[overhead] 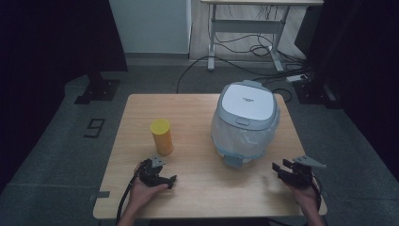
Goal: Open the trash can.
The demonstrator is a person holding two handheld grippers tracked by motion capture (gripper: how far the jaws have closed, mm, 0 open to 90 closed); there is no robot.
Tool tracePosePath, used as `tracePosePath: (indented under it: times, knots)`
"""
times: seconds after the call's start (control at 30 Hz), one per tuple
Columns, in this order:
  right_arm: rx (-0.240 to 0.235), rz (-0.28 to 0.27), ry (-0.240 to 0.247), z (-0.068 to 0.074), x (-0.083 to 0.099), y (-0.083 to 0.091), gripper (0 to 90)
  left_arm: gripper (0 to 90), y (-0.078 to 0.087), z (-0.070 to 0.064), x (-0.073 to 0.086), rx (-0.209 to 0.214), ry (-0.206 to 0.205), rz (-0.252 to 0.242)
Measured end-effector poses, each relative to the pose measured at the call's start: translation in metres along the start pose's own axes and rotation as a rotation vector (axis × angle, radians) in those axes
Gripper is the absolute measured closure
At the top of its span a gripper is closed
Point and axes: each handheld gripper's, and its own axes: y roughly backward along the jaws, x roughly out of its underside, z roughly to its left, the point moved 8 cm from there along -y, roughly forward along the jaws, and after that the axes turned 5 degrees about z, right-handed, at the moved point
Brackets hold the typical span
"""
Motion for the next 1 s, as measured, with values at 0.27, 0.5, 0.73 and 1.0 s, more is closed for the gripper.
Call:
tracePosePath:
  times: [0.27,0.5,0.73,1.0]
  knots:
    - [-0.100,-0.071,0.018,0.016,-0.022,0.023,70.0,0.0,0.000,0.000,0.000,0.000,0.000,0.000]
    - [-0.196,-0.128,0.019,0.027,-0.048,0.046,87.3,0.0,0.000,0.000,0.000,0.000,0.000,0.000]
    - [-0.259,-0.189,0.042,0.038,-0.076,0.070,89.3,0.0,0.000,0.000,0.000,0.001,0.001,-0.001]
    - [-0.310,-0.240,0.079,0.053,-0.111,0.085,89.3,0.0,0.000,0.000,0.000,0.002,-0.001,0.000]
